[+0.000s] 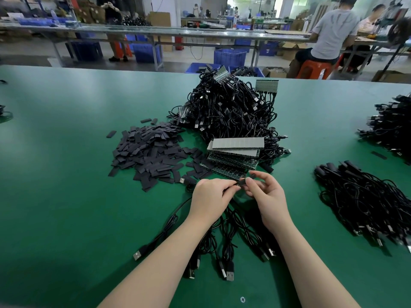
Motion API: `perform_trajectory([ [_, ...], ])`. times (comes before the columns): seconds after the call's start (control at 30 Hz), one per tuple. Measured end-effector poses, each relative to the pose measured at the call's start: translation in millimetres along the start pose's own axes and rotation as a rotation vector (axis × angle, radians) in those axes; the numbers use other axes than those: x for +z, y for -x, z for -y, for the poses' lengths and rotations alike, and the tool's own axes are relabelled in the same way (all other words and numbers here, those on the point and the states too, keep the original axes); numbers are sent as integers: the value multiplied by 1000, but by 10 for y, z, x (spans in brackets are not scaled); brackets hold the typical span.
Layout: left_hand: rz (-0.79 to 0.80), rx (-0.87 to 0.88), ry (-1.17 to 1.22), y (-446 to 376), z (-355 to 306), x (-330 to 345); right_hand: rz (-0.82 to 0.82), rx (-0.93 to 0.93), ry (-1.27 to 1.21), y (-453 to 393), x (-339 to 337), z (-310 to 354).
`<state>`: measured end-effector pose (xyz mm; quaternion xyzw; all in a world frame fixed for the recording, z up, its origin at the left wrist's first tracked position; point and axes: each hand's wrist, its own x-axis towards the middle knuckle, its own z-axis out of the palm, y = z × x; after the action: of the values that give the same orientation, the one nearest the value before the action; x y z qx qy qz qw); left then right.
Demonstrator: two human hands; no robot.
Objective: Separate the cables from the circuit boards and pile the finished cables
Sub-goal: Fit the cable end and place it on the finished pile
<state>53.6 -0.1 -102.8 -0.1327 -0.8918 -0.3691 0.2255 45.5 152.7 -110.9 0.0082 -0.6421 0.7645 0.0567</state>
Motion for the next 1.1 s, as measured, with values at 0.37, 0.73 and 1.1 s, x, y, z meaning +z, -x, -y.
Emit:
perform_trajectory([
  [0.37,16,19,-28,-13,1,-17,28,-12,4,-5,-23,-36],
  [0.73,52,2,7,-8,5,-19,20,-2,-5,-18,-56,-47],
  [1.1,33,16,-6,1,10,-12,9,10,7,-19,-69,-58],
])
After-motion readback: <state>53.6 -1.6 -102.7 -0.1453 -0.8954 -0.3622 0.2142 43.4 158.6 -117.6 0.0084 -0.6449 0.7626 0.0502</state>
